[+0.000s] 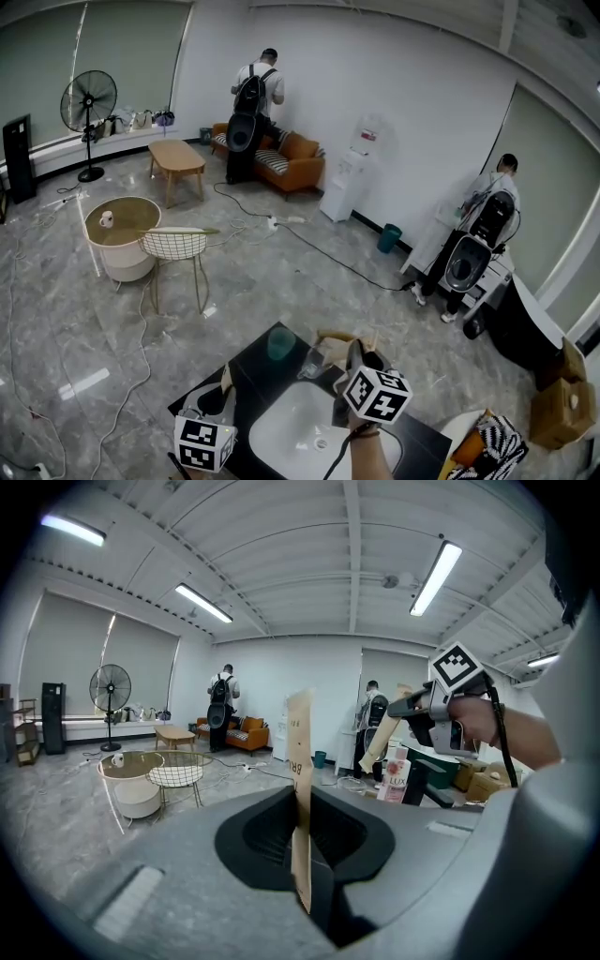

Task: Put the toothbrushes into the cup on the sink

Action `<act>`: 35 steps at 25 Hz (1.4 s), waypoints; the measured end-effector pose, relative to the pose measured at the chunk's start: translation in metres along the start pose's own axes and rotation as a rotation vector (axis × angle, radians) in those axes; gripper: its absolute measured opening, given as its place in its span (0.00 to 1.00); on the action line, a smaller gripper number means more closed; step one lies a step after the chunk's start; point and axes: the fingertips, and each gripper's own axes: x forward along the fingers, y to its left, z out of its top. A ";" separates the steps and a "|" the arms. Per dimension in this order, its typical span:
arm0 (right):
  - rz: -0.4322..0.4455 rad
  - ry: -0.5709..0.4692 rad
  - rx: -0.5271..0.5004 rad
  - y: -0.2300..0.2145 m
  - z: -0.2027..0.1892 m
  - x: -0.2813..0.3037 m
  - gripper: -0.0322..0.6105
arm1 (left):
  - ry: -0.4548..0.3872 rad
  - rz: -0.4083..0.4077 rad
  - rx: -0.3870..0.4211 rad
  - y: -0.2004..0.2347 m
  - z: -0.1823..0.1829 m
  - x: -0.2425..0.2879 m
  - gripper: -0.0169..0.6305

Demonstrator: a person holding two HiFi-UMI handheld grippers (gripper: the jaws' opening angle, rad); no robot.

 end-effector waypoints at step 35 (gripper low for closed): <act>-0.005 0.080 -0.046 -0.008 -0.066 0.067 0.10 | 0.032 0.087 -0.020 0.012 -0.020 0.009 0.09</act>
